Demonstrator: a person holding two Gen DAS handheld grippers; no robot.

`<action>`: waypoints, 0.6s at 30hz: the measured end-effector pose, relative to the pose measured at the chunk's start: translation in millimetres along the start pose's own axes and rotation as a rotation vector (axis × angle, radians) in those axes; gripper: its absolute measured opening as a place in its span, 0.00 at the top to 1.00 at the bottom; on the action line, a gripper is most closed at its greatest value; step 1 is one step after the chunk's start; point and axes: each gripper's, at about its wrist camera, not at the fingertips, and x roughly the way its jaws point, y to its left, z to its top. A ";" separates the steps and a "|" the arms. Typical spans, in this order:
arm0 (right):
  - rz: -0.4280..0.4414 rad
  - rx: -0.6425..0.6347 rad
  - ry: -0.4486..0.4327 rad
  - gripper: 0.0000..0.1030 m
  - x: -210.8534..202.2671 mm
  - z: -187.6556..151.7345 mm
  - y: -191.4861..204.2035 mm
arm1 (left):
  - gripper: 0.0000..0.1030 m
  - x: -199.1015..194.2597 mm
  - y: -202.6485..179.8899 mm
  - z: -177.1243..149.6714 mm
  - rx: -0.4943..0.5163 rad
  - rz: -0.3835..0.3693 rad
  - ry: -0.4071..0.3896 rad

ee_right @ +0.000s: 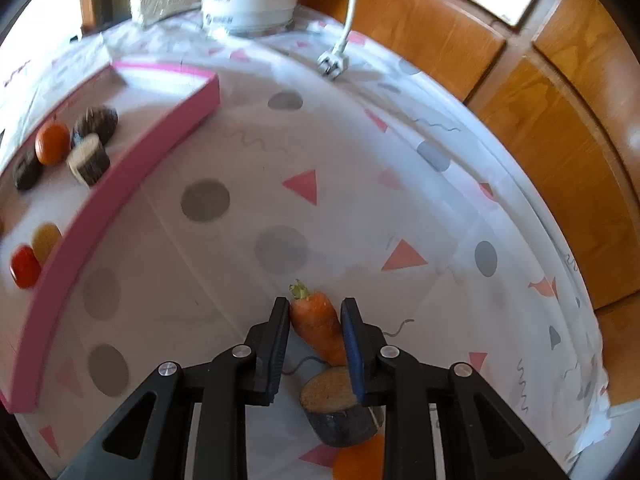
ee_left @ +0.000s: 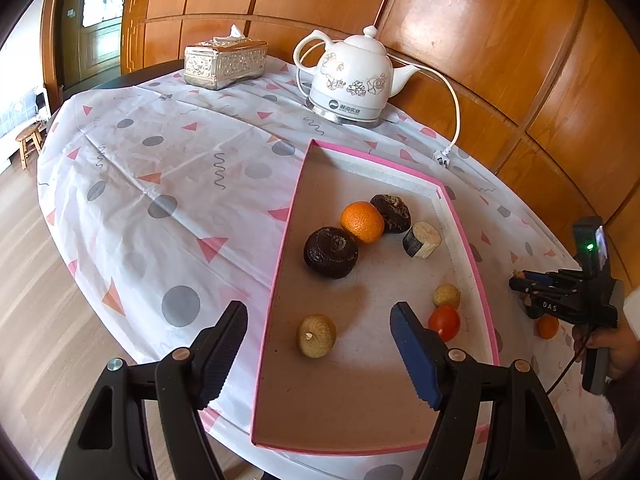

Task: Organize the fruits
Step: 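Reach the right tool to the small orange carrot and grasp it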

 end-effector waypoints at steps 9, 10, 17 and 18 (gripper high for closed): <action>0.036 0.102 -0.149 0.75 -40.6 5.5 18.9 | 0.28 -7.3 -1.4 0.6 0.001 -0.005 -0.019; 0.059 0.119 -0.164 0.76 -45.4 6.2 21.8 | 0.28 -8.5 -1.2 0.7 0.000 -0.004 -0.021; 0.267 0.211 -0.212 0.77 -62.3 16.1 48.5 | 0.27 -14.0 0.7 1.3 -0.011 -0.003 -0.034; 0.297 0.222 -0.218 0.77 -66.0 15.5 55.0 | 0.26 -15.0 0.9 1.6 -0.012 -0.005 -0.036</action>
